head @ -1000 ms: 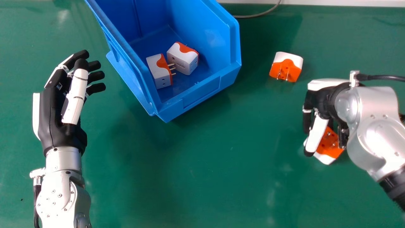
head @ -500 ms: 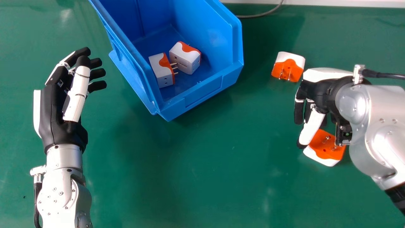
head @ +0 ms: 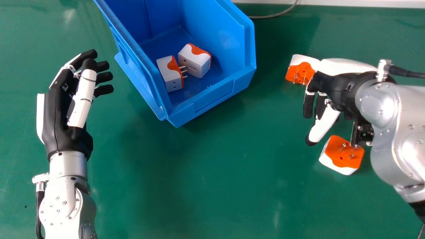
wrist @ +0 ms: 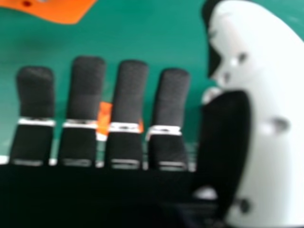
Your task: Pick all objects and put in blue box
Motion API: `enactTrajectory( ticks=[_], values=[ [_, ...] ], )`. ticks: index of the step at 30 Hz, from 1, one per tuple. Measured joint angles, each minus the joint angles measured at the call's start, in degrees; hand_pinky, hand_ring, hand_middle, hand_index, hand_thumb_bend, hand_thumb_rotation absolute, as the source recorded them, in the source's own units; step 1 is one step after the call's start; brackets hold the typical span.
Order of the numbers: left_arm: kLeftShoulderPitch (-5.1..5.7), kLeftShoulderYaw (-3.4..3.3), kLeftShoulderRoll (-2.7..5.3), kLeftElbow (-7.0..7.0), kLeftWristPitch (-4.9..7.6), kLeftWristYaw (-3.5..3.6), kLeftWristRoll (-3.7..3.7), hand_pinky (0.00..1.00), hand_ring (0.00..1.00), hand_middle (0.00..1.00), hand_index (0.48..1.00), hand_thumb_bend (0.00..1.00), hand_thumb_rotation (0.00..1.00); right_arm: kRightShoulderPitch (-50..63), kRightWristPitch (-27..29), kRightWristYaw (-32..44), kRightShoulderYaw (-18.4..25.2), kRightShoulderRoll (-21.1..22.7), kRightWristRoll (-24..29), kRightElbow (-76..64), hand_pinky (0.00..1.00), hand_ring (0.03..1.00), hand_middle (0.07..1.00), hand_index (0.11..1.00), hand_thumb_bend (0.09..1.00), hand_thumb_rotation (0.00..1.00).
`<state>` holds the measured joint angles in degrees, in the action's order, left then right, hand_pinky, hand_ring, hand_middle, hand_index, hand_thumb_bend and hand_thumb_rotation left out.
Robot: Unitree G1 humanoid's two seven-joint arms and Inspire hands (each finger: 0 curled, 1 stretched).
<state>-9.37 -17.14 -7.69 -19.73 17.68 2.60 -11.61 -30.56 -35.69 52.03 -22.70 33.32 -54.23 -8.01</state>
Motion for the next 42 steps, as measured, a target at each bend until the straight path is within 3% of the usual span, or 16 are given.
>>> enactTrajectory(
  ticks=[2,6,14,15,17,18,23,24,27,28,34,36,37,38,41,42],
  values=[
    [0.01,0.08,0.04,-0.01,0.13,-0.16,0.42,0.61,0.65,0.68,0.714,0.55,0.57,1.3,0.4,-2.3,0.8,0.0,0.0,-1.2,0.32,0.423,0.529,0.508,0.521,0.03],
    [0.01,0.29,0.27,-0.06,0.60,-0.27,0.49,0.61,0.65,0.68,0.714,0.54,0.57,5.1,1.1,-6.8,4.7,0.1,0.3,-5.5,0.34,0.422,0.525,0.504,0.520,0.02],
    [-0.11,0.44,0.17,-0.26,0.50,-0.24,0.50,0.61,0.65,0.68,0.714,0.53,0.57,15.5,2.6,-8.3,12.7,0.9,3.4,-17.5,0.33,0.413,0.514,0.515,0.518,0.02],
    [-0.11,0.34,0.12,-0.33,0.50,-0.29,0.49,0.61,0.65,0.68,0.721,0.53,0.58,17.0,2.7,-8.5,13.5,0.9,4.1,-18.6,0.40,0.483,0.577,0.579,0.589,0.03],
    [-0.18,0.20,0.09,-0.51,0.51,-0.32,0.48,0.61,0.65,0.68,0.721,0.53,0.58,19.7,2.7,-8.6,15.0,1.0,4.6,-20.3,0.40,0.483,0.577,0.579,0.589,0.03],
    [-0.20,0.11,0.08,-0.60,0.51,-0.31,0.46,0.61,0.66,0.68,0.725,0.53,0.59,20.4,2.6,-8.5,15.4,1.0,4.6,-20.7,0.46,0.559,0.646,0.647,0.656,0.05],
    [-0.32,-0.04,0.07,-0.80,0.48,0.26,0.19,0.61,0.66,0.68,0.725,0.53,0.59,23.2,1.8,-9.6,17.3,0.7,5.1,-22.0,0.46,0.559,0.646,0.647,0.656,0.05],
    [-0.32,-0.08,0.07,-0.80,0.48,0.35,0.17,0.61,0.66,0.68,0.727,0.53,0.59,24.0,2.4,-10.7,17.5,0.4,5.3,-22.0,0.54,0.643,0.717,0.716,0.716,0.07],
    [-0.35,-0.25,0.07,-0.79,0.30,0.28,-0.22,0.61,0.66,0.68,0.727,0.53,0.59,27.1,6.5,-17.1,18.0,-1.4,7.2,-21.6,0.54,0.643,0.717,0.716,0.716,0.07],
    [-0.37,-0.23,0.07,-0.79,0.17,0.19,-0.21,0.61,0.66,0.69,0.727,0.54,0.58,28.2,8.9,-20.5,18.0,-2.0,7.8,-21.0,0.60,0.714,0.773,0.773,0.765,0.12],
    [-0.40,-0.25,0.05,-0.72,-0.18,0.24,-0.26,0.61,0.66,0.68,0.726,0.55,0.58,32.3,19.5,-37.0,18.1,-4.3,9.1,-13.4,0.65,0.772,0.819,0.818,0.803,0.18],
    [-0.40,-0.27,0.06,-0.53,-0.61,0.26,-0.43,0.61,0.66,0.68,0.726,0.55,0.58,32.8,22.3,-41.6,18.1,-4.8,9.1,-10.8,0.70,0.817,0.855,0.855,0.840,0.24],
    [-0.40,-0.27,0.06,-0.48,-0.68,0.28,-0.60,0.61,0.66,0.68,0.726,0.55,0.58,33.0,23.4,-43.4,18.1,-5.0,9.1,-9.8,0.70,0.817,0.855,0.855,0.840,0.24],
    [-0.40,-0.28,0.06,-0.44,-0.71,0.31,-0.75,0.62,0.66,0.69,0.730,0.55,0.57,33.2,24.2,-45.1,18.1,-5.1,9.1,-9.2,0.75,0.854,0.884,0.884,0.873,0.32],
    [-0.40,-0.25,0.06,-0.27,-0.75,0.43,-0.78,0.62,0.66,0.69,0.730,0.55,0.57,33.2,25.4,-48.9,18.1,-6.0,8.9,-7.1,0.75,0.854,0.884,0.884,0.873,0.32],
    [-0.40,-0.23,0.06,-0.13,-0.81,0.44,-0.78,0.62,0.66,0.69,0.729,0.55,0.57,33.2,25.7,-49.8,18.0,-6.1,8.7,-6.4,0.78,0.883,0.908,0.907,0.899,0.38]
  ],
)
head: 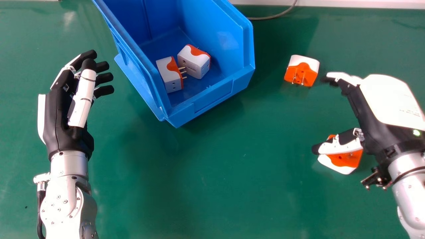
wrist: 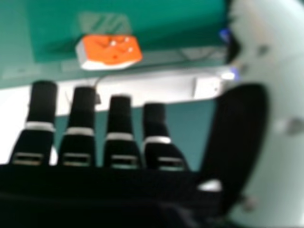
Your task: Pick all objects and put in blue box
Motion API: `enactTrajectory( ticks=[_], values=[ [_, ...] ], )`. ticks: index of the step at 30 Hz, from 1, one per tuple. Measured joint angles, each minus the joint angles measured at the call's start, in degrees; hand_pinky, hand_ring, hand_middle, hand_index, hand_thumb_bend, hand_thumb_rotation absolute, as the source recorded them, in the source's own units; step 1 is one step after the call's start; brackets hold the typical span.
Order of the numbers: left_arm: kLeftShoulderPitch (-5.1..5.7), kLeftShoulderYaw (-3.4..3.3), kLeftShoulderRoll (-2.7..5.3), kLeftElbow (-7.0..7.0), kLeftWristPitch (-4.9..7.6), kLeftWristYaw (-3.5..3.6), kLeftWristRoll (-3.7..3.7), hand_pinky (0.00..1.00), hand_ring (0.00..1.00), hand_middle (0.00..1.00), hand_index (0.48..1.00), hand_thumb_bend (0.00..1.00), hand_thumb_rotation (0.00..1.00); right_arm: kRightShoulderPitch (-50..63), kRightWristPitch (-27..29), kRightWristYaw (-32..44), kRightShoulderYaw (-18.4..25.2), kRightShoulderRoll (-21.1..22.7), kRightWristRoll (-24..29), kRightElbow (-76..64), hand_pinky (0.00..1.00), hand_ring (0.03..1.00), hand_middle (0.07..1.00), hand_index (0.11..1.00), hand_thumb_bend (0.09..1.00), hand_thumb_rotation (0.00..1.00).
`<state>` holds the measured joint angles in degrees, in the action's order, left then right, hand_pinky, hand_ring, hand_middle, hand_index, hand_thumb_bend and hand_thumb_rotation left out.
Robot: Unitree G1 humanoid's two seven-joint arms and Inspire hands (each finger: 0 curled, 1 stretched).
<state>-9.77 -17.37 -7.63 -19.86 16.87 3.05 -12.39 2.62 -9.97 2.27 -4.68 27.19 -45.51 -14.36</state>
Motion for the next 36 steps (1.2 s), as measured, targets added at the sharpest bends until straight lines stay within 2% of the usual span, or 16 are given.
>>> enactTrajectory(
  ticks=[2,3,6,9,15,19,25,30,36],
  values=[
    [0.01,-0.01,0.00,0.32,-0.11,0.01,-0.04,0.62,0.66,0.69,0.729,0.55,0.57,0.0,0.1,-0.9,-0.1,0.0,-0.2,1.4,0.78,0.883,0.908,0.907,0.899,0.38],
    [0.01,-0.03,0.00,0.45,-0.16,0.04,-0.10,0.62,0.66,0.69,0.731,0.55,0.57,-0.1,0.0,-0.9,-0.2,0.0,-0.7,2.0,0.81,0.907,0.926,0.926,0.919,0.44],
    [0.01,-0.04,0.00,0.50,-0.16,0.38,-0.50,0.63,0.67,0.69,0.734,0.55,0.57,-0.2,-1.4,0.3,-0.8,0.3,-2.7,3.1,0.83,0.926,0.941,0.941,0.936,0.48],
    [0.00,-0.06,-0.02,0.50,-0.09,0.39,-0.55,0.63,0.67,0.69,0.738,0.55,0.56,-0.7,-4.6,5.4,-1.8,1.4,-4.9,2.9,0.87,0.953,0.962,0.962,0.960,0.52],
    [-0.05,-0.32,-0.18,0.32,0.01,0.63,-0.61,0.63,0.67,0.69,0.737,0.55,0.57,-1.9,-10.9,19.8,-3.6,3.8,-7.2,0.1,0.90,0.970,0.976,0.976,0.975,0.52],
    [-0.15,-0.36,-0.22,0.24,0.01,0.72,-0.58,0.63,0.67,0.69,0.735,0.55,0.57,-2.6,-12.6,24.5,-4.4,4.7,-7.6,-0.4,0.92,0.976,0.981,0.981,0.980,0.51],
    [-0.32,-0.39,-0.26,0.24,0.01,0.68,-0.53,0.63,0.66,0.69,0.730,0.55,0.57,-4.1,-13.0,25.1,-4.8,5.0,-8.4,1.1,0.95,0.988,0.991,0.991,0.991,0.48],
    [-0.42,-0.41,-0.27,0.24,-0.02,0.32,-0.50,0.62,0.66,0.68,0.728,0.56,0.57,-4.4,-12.2,22.9,-5.3,4.9,-8.4,3.9,0.94,0.993,0.994,0.994,0.995,0.46],
    [-0.44,-0.38,-0.27,0.26,-0.04,0.32,-0.47,0.62,0.65,0.68,0.725,0.55,0.57,-5.6,-11.9,20.5,-6.1,4.6,-8.5,6.2,0.88,0.975,0.986,0.995,0.998,0.40]
  ],
)
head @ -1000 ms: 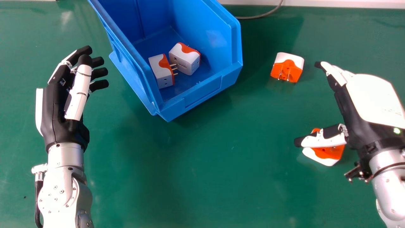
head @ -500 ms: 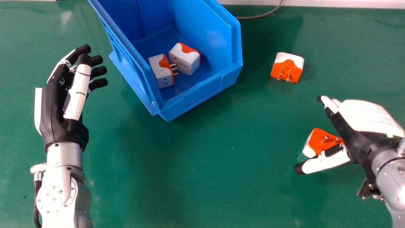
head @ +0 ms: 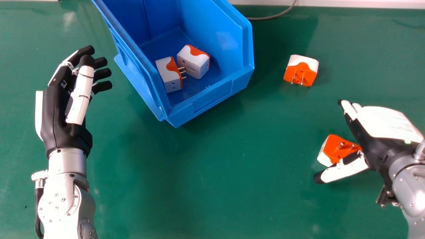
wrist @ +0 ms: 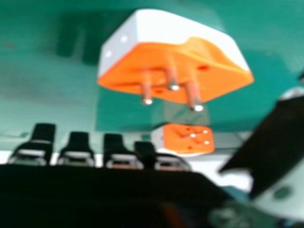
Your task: Pick all objects and put in blue box
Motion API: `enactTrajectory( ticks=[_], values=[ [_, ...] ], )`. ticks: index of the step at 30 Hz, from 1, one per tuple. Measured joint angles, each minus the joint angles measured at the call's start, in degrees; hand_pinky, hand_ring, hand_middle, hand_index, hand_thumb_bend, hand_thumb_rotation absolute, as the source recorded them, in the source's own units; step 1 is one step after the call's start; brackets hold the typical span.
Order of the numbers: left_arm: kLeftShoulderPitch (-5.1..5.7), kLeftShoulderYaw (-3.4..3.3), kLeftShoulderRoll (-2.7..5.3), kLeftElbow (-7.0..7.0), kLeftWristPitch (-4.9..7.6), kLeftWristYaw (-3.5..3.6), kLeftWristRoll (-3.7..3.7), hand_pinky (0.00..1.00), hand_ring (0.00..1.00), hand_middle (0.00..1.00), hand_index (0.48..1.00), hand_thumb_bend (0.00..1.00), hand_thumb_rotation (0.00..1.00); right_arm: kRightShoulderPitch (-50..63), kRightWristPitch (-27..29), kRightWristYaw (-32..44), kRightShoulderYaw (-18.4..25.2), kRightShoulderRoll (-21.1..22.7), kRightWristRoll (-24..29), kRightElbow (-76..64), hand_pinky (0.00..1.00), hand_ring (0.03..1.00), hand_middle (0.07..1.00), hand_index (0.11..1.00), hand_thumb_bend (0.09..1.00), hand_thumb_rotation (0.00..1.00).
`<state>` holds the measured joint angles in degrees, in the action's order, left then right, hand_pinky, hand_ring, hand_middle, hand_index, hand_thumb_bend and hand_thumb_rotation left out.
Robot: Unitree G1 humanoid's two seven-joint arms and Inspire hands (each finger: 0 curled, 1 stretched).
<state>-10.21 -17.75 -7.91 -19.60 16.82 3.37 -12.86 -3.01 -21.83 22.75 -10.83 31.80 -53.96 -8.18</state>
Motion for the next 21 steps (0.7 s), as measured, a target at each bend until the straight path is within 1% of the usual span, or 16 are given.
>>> enactTrajectory(
  ticks=[5,8,11,15,16,17,21],
  values=[
    [-0.03,-0.10,-0.01,0.21,-0.18,-0.17,-0.10,0.62,0.65,0.68,0.724,0.56,0.57,-1.7,-0.8,0.5,-1.3,-0.1,0.0,2.5,0.84,0.949,0.968,0.987,1.000,0.36],
    [-0.04,-0.09,0.00,0.30,-0.26,0.01,-0.14,0.62,0.65,0.67,0.720,0.56,0.57,-3.1,-1.4,0.9,-2.5,-0.2,0.0,4.9,0.83,0.925,0.952,0.974,1.000,0.31],
    [-0.03,-0.07,0.00,0.55,-0.34,0.05,-0.12,0.61,0.65,0.67,0.718,0.57,0.57,-4.2,-1.4,0.9,-3.4,-0.3,0.1,7.1,0.81,0.911,0.945,0.966,1.000,0.29],
    [-0.04,-0.03,-0.01,0.88,-0.72,-0.40,0.11,0.61,0.65,0.67,0.720,0.57,0.57,-5.9,-1.4,0.9,-3.7,-0.4,0.7,10.0,0.78,0.888,0.933,0.955,1.000,0.26],
    [-0.04,-0.03,-0.01,0.88,-0.74,-0.46,0.40,0.61,0.65,0.67,0.720,0.57,0.57,-6.3,-1.4,0.9,-3.7,-0.4,1.3,10.5,0.78,0.888,0.933,0.955,1.000,0.26],
    [-0.04,-0.04,-0.02,0.88,-0.75,-0.52,0.51,0.61,0.65,0.67,0.719,0.57,0.57,-6.7,-1.4,0.9,-3.8,-0.4,1.5,10.7,0.77,0.880,0.929,0.949,1.000,0.25],
    [-0.04,0.01,-0.01,1.14,-1.27,-0.53,0.51,0.61,0.65,0.67,0.719,0.57,0.58,-8.7,-1.6,0.9,-4.4,-0.4,1.6,12.3,0.76,0.864,0.919,0.936,1.000,0.23]
  ],
)
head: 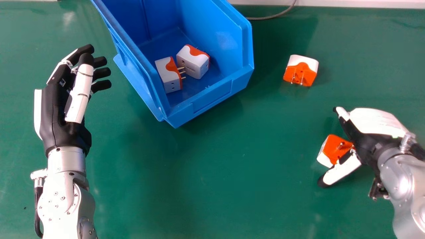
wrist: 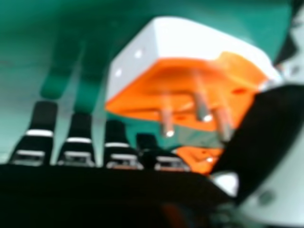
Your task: Pick all objects and put in blue box
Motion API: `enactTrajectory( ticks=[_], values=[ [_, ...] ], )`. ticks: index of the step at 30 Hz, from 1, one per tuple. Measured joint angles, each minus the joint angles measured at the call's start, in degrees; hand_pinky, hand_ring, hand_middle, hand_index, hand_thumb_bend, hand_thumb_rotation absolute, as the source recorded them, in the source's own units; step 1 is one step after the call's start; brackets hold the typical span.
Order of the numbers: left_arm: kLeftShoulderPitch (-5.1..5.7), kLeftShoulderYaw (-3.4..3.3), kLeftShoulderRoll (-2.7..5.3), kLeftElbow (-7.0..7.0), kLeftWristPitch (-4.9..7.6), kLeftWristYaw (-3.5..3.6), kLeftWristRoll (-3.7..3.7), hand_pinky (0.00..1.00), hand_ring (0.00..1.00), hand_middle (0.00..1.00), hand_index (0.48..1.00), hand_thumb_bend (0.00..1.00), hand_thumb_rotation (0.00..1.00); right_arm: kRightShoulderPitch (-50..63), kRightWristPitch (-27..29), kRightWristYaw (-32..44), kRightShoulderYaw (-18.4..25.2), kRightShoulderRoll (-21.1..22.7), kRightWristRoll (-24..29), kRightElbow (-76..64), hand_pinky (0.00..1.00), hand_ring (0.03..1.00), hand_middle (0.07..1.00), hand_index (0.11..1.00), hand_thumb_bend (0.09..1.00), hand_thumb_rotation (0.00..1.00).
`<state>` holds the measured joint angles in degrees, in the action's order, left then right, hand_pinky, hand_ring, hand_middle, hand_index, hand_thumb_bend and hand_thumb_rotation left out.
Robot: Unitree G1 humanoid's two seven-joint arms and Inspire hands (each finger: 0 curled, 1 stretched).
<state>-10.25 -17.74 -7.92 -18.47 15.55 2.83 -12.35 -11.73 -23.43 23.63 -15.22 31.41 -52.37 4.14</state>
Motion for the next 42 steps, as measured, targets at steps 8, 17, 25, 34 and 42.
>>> enactTrajectory(
  ticks=[8,17,25,34,42],
  values=[
    [0.01,-0.32,0.00,0.69,-0.24,0.23,-0.34,0.62,0.65,0.67,0.714,0.57,0.57,-2.3,-0.3,0.3,-0.1,0.1,1.3,2.3,0.73,0.853,0.916,0.913,1.000,0.19],
    [0.03,-0.56,0.00,1.34,-1.36,0.34,-0.46,0.62,0.66,0.68,0.715,0.58,0.57,-2.7,-1.9,1.2,-0.9,0.4,1.9,1.7,0.72,0.846,0.910,0.893,0.995,0.17],
    [0.04,-0.62,0.00,1.48,-1.37,0.40,-0.58,0.63,0.66,0.69,0.718,0.58,0.57,-3.7,-4.8,2.7,-4.0,0.5,-1.7,0.7,0.66,0.790,0.862,0.867,0.969,0.14],
    [0.03,-0.62,0.00,1.50,-1.37,0.43,-0.55,0.63,0.66,0.69,0.717,0.58,0.57,-7.0,-5.9,5.2,-7.0,0.4,-4.1,2.3,0.51,0.650,0.739,0.803,0.915,0.11],
    [0.09,-0.75,-0.02,1.56,-1.38,0.39,-0.60,0.63,0.66,0.69,0.718,0.58,0.57,-8.0,-5.8,4.4,-7.0,0.3,-3.9,3.6,0.44,0.567,0.657,0.733,0.817,0.07]
  ],
)
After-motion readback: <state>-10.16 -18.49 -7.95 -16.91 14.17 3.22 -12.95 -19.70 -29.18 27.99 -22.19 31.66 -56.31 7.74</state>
